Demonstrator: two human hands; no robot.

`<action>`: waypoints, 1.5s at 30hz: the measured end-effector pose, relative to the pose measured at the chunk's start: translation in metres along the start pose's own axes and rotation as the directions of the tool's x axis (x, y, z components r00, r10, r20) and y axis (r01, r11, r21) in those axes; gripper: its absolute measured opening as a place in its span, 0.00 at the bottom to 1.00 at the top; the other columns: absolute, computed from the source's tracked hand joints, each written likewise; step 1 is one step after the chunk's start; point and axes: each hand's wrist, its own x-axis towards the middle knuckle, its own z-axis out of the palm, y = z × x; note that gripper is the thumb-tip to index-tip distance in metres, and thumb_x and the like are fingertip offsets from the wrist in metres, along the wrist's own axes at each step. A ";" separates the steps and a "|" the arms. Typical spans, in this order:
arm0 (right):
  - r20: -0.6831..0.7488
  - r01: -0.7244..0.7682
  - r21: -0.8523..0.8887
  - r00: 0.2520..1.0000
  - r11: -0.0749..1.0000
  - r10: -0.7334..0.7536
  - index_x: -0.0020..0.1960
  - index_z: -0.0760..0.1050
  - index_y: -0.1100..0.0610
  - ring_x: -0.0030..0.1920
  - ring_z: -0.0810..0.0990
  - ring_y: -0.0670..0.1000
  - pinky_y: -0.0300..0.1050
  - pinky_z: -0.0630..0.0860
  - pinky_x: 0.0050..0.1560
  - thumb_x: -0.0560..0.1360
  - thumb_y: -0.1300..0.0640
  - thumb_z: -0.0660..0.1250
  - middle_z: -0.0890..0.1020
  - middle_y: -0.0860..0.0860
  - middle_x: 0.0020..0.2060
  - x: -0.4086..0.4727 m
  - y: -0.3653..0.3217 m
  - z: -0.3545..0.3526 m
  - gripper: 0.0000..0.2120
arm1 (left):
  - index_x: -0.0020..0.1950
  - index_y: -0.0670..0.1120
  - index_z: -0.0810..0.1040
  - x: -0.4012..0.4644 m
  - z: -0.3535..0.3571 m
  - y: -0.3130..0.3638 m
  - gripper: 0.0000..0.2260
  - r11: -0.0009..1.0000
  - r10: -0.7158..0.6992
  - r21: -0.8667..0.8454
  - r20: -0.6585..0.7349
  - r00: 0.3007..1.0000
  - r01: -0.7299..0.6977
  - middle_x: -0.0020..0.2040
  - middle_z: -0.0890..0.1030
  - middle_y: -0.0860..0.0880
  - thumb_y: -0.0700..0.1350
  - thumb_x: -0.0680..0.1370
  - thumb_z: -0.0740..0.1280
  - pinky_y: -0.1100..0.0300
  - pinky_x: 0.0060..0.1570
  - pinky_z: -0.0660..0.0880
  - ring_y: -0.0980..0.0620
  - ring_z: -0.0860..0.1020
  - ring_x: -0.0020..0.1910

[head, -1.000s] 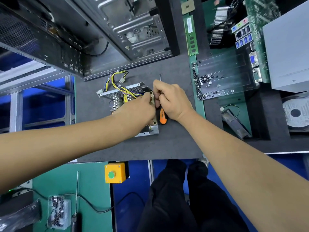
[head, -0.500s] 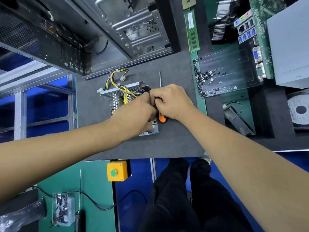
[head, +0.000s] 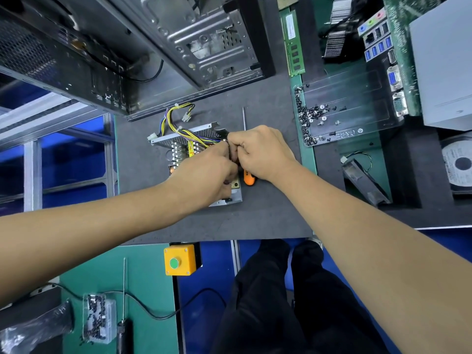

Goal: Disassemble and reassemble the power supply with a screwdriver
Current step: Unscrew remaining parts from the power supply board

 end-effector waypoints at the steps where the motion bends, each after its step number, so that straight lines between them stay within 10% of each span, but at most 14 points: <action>1: 0.000 -0.004 -0.002 1.000 1.000 0.004 0.36 0.78 0.52 0.34 0.76 0.56 0.47 0.73 0.36 0.66 0.61 0.58 0.73 0.45 0.27 0.000 0.000 0.000 0.11 | 0.39 0.49 0.74 0.000 -0.002 0.000 0.07 1.000 0.001 0.011 0.015 1.000 -0.001 0.49 0.65 0.51 0.43 0.73 0.71 0.54 0.37 0.72 0.51 0.67 0.44; 17: -0.001 -0.050 0.020 0.999 0.999 0.050 0.34 0.71 0.47 0.34 0.69 0.54 0.45 0.63 0.36 0.65 0.58 0.55 0.73 0.46 0.28 0.000 0.001 0.004 0.08 | 0.69 0.50 0.70 0.001 -0.001 0.001 0.15 0.971 0.056 0.225 0.113 0.992 -0.081 0.60 0.66 0.44 0.44 0.82 0.63 0.46 0.53 0.77 0.44 0.69 0.60; 45: 0.014 -0.038 -0.018 0.999 0.999 0.038 0.36 0.74 0.49 0.37 0.78 0.57 0.48 0.74 0.38 0.67 0.61 0.57 0.81 0.49 0.33 0.001 0.004 0.006 0.10 | 0.58 0.43 0.78 0.002 -0.007 0.004 0.11 0.968 -0.075 0.248 0.109 0.991 0.046 0.57 0.69 0.44 0.49 0.83 0.63 0.51 0.45 0.75 0.43 0.78 0.51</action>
